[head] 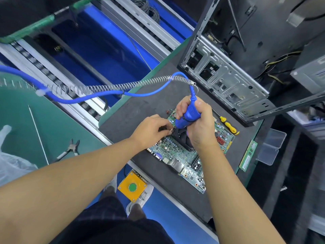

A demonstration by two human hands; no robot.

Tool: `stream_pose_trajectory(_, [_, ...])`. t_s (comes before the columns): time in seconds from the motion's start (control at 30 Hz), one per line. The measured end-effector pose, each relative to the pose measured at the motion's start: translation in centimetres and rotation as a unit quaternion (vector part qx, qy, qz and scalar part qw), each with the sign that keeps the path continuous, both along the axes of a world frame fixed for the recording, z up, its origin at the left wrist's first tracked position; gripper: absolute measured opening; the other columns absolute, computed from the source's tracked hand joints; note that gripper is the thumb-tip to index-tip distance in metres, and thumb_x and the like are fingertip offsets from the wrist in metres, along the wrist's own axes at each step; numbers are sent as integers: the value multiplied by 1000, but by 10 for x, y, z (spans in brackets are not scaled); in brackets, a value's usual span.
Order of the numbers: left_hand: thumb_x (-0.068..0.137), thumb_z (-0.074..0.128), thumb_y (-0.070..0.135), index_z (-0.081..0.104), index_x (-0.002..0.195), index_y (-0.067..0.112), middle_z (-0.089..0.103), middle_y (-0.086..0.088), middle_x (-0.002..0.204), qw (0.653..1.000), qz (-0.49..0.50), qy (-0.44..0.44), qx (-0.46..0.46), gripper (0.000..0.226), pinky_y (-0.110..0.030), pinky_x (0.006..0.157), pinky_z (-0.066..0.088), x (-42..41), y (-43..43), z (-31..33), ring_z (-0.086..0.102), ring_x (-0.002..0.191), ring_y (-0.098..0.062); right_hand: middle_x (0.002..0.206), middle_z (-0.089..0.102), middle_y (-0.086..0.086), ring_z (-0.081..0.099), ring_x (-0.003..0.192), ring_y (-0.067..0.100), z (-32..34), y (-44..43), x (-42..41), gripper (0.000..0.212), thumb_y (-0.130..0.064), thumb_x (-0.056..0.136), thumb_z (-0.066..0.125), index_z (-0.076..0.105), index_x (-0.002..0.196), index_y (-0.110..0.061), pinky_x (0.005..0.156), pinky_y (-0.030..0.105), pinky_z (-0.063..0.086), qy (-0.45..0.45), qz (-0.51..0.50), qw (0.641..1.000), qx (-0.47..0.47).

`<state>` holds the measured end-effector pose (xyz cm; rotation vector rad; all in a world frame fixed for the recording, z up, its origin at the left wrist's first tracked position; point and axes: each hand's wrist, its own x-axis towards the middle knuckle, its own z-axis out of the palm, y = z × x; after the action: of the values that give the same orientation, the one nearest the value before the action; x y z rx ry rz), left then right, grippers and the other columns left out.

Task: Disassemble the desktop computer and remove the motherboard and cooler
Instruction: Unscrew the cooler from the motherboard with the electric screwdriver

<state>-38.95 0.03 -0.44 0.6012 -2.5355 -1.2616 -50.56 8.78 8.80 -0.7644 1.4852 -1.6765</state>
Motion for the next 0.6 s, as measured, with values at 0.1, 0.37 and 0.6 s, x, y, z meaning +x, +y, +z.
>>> stream_pose_trajectory(0.1, [80, 79, 17, 74, 90, 18, 44, 27, 70, 1000, 2, 7, 4, 10, -21, 67, 36, 0, 1, 1, 40, 77, 1, 63, 50, 2, 40, 62, 26, 1, -1, 0, 25, -34, 79, 41, 51, 62, -18, 61, 37, 34, 5, -2, 1000, 1])
stream_pose_trajectory(0.37, [82, 77, 19, 74, 90, 20, 47, 21, 69, 1000, 3, 0, 11, 9, -30, 72, 44, 1, 1, 1, 42, 76, -1, 64, 51, 1, 40, 62, 26, -2, -3, 1, 27, -36, 82, 43, 52, 64, -19, 62, 46, 32, 29, 4, 999, 15])
stream_pose_trajectory(0.6, [83, 76, 20, 74, 92, 21, 64, 0, 86, 999, 8, -16, 29, 10, -40, 80, 50, 0, 2, -3, 60, 85, -18, 60, 50, 2, 39, 60, 25, 1, -4, -2, 25, -34, 77, 41, 53, 59, -21, 59, 38, 32, 8, -11, 1000, 9])
